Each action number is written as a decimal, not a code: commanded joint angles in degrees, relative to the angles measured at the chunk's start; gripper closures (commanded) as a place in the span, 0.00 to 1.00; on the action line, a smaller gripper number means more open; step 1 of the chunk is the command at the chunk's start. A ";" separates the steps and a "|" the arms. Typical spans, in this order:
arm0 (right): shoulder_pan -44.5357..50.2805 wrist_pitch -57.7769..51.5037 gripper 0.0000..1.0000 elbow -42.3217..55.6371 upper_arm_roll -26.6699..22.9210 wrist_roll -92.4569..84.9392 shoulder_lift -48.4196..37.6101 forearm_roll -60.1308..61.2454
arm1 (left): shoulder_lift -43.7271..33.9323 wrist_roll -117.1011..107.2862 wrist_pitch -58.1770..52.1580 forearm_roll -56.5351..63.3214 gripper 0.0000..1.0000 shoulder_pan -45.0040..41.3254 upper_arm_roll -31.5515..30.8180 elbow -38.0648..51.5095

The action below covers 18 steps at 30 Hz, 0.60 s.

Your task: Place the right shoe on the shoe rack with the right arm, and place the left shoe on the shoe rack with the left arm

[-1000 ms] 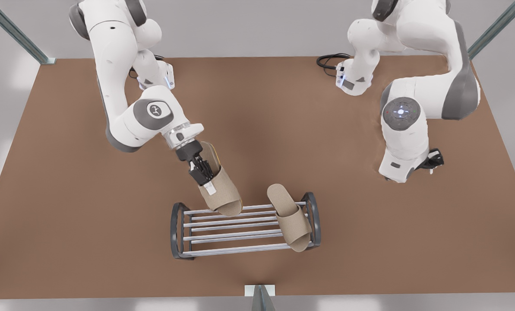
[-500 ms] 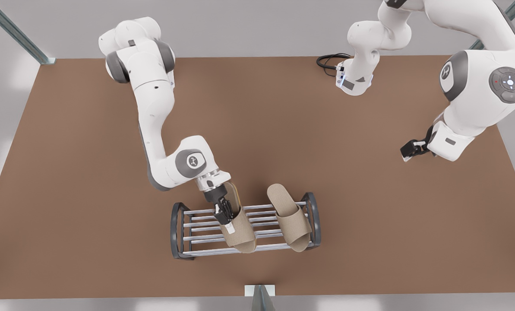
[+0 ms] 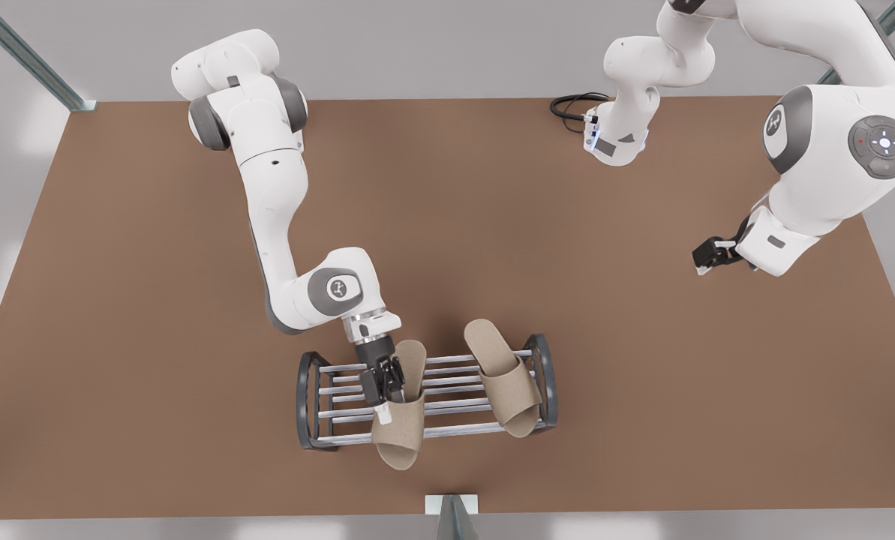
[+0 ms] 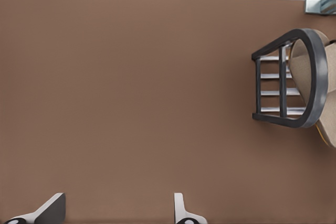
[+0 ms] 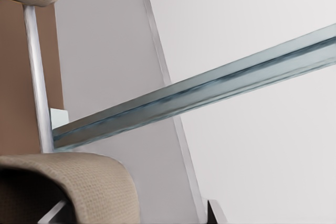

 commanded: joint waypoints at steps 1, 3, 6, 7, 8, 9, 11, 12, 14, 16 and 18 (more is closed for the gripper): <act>0.02 -0.25 0.00 -0.54 0.13 0.28 -0.08 0.29 | -0.07 3.26 -0.15 0.04 0.00 0.02 -0.01 0.03; 0.46 -0.25 0.00 -1.24 0.21 0.10 -0.26 0.29 | -0.07 3.17 -0.15 0.04 0.00 -0.07 -0.01 0.03; 0.72 -0.16 0.00 -5.28 0.30 -0.33 -3.77 0.03 | -0.42 3.08 -0.15 0.04 0.00 -0.16 -0.01 0.03; 1.07 -0.16 0.00 -6.25 0.30 -0.16 -4.57 -0.06 | -0.50 3.08 -0.15 0.04 0.00 -0.16 -0.01 0.12; 1.95 -0.25 0.00 -7.65 0.13 -0.33 -6.05 0.03 | -0.59 2.90 -0.23 0.04 0.00 -0.24 -0.01 0.03; 2.04 -0.16 0.00 -10.99 -0.58 -0.34 -8.61 -0.23 | -0.68 2.81 -1.29 -0.05 0.00 -0.33 -0.10 0.12; 5.37 -0.25 0.00 -16.26 -2.86 -0.60 -11.24 -0.67 | -1.38 2.55 -1.73 0.04 0.00 -1.47 -0.27 0.12; 5.55 -0.25 0.00 -20.84 -2.95 -0.60 -14.67 -1.37 | -1.38 2.46 -2.52 0.04 0.00 -1.56 -0.27 0.29; 4.68 0.28 0.00 -29.00 -2.95 -0.68 -22.48 -1.46 | -1.65 2.46 -2.78 0.91 0.00 -2.27 -0.36 0.29; 1.34 1.33 0.00 -38.33 -2.25 -0.16 -33.48 -0.94 | -1.74 2.46 -2.87 2.76 0.00 -2.62 -0.71 0.29; -12.01 1.24 0.00 -44.21 13.30 7.04 -42.00 -0.76 | -1.38 1.59 -2.43 2.59 0.00 -2.53 -0.71 0.38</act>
